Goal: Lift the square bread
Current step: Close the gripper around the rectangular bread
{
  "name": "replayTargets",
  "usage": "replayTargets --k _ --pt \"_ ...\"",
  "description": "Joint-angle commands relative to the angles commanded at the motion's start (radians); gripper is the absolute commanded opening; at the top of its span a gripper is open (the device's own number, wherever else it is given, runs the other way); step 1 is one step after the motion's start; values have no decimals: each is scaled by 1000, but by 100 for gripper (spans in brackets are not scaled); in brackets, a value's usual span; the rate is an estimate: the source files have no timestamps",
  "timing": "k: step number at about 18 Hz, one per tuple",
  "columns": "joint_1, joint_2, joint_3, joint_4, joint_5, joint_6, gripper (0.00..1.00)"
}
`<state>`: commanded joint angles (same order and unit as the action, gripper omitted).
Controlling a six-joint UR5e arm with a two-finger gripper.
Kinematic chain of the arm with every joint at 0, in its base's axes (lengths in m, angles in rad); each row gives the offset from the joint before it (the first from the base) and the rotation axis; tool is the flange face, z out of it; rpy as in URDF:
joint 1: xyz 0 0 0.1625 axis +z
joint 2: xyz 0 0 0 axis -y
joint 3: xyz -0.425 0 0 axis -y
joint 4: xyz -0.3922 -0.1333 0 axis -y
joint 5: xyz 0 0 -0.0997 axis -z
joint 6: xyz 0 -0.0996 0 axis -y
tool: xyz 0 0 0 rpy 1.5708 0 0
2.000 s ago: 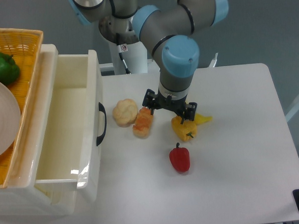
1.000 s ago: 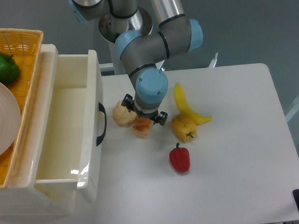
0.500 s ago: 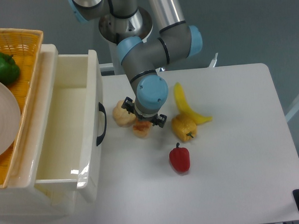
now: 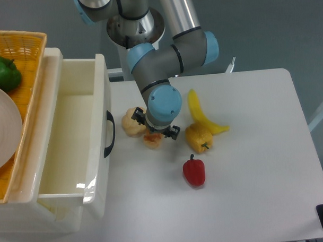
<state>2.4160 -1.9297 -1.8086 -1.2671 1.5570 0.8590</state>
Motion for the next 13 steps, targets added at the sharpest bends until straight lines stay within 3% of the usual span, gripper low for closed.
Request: replayTargets --k 13 --pt "-2 -18 -5 15 3 0 100"
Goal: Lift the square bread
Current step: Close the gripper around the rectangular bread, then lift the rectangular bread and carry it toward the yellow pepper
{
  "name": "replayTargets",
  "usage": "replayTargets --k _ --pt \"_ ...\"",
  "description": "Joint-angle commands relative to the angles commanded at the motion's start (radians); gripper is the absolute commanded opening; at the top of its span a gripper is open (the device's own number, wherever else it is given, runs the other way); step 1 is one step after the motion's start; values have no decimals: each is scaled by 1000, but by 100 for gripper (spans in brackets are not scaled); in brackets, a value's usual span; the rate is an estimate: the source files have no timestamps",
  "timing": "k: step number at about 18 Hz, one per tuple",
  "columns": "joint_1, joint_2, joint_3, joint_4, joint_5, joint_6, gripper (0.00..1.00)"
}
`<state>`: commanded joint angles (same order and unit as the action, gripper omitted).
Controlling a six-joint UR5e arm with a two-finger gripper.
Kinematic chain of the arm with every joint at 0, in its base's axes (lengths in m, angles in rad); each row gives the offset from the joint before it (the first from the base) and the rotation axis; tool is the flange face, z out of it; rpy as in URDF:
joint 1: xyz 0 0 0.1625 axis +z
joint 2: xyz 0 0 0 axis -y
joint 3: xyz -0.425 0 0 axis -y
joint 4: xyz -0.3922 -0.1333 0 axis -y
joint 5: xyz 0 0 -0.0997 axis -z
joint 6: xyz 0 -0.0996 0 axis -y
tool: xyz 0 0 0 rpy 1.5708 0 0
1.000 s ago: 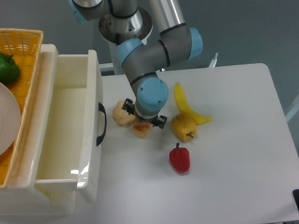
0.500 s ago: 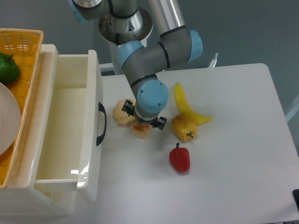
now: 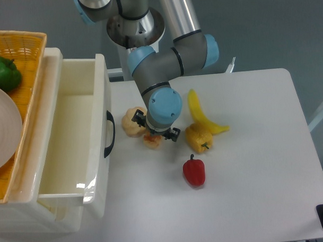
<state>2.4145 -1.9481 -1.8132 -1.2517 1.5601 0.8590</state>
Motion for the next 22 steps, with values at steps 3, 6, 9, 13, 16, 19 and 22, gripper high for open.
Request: replayTargets --k 3,6,9,13,16,19,22 --pt "-11 -5 2 2 0 -2 100" --pt "-15 -12 3 6 -2 -14 100" --pt "-17 -14 17 28 -3 -17 100" --pt "-29 -55 43 28 21 -31 89" --pt "-38 -75 44 28 46 -37 86" --pt "-48 -77 38 28 48 -38 86" --pt "-49 -74 37 28 48 -37 62"
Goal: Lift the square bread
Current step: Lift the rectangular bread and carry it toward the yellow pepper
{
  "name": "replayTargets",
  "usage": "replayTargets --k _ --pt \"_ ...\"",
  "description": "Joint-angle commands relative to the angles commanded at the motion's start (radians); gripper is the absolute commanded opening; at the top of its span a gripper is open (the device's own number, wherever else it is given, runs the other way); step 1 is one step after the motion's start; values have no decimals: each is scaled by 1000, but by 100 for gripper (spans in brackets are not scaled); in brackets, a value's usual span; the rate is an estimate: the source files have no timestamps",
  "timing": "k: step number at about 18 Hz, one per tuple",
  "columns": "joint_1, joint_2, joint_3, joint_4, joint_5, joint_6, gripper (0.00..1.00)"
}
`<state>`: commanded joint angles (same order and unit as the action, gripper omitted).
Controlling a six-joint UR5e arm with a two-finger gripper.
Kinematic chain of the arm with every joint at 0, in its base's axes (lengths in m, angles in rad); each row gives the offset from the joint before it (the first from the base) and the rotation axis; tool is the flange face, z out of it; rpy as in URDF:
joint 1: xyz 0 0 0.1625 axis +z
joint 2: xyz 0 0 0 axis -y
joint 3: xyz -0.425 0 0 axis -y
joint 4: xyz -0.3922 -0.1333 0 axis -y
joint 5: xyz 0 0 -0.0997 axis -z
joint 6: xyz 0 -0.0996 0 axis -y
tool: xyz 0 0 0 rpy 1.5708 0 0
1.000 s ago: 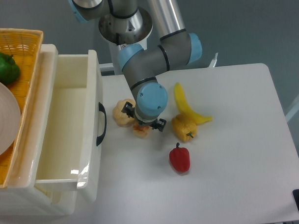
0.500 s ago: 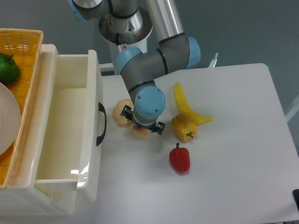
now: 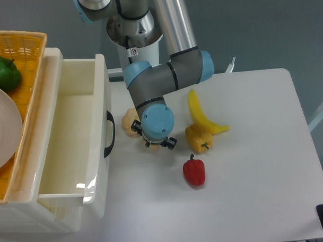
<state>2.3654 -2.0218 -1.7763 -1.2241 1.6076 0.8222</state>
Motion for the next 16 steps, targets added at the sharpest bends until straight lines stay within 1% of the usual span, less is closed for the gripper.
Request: replayTargets --k 1,2,4,5,7,11,13,16 --pt "2 2 2 -2 0 3 53" --pt "2 2 8 -2 0 2 41" --pt "3 5 15 -5 -2 5 11" --pt "3 5 24 -5 2 3 1" --pt "5 3 38 -18 2 6 0" --pt "6 5 52 -20 2 6 0" --pt "8 5 75 -23 2 8 0" --pt "17 12 138 -80 -2 12 0"
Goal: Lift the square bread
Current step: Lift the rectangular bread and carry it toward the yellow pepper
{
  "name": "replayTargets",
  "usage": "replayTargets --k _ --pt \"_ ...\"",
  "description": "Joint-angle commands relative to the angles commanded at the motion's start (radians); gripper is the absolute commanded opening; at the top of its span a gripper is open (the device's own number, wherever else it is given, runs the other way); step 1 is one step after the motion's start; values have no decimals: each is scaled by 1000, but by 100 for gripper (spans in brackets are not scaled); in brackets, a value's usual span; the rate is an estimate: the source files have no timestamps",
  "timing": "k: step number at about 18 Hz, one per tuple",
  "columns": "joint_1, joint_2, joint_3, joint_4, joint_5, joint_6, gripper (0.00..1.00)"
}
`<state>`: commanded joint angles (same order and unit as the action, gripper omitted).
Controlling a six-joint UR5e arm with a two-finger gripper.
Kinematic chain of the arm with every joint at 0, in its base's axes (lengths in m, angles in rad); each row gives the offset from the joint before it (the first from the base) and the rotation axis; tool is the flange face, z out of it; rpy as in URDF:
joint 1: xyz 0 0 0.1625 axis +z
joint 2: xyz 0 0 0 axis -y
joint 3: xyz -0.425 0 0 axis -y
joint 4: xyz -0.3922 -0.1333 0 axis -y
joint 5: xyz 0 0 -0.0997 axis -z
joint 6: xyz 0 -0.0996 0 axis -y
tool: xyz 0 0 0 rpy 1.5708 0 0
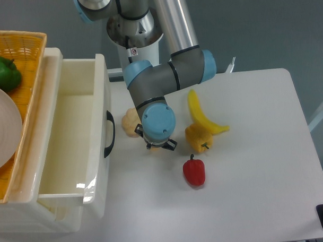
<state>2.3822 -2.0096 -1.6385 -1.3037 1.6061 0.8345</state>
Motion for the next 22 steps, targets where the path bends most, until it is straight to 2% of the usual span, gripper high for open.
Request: replayTargets --k 2,6,12,22 --pt "8 11 37 -20 -3 11 0" --pt "38 66 48 -22 -3 96 0" --pt "68 112 55 -22 -2 141 0" --pt "74 146 74 -22 -6 156 0"
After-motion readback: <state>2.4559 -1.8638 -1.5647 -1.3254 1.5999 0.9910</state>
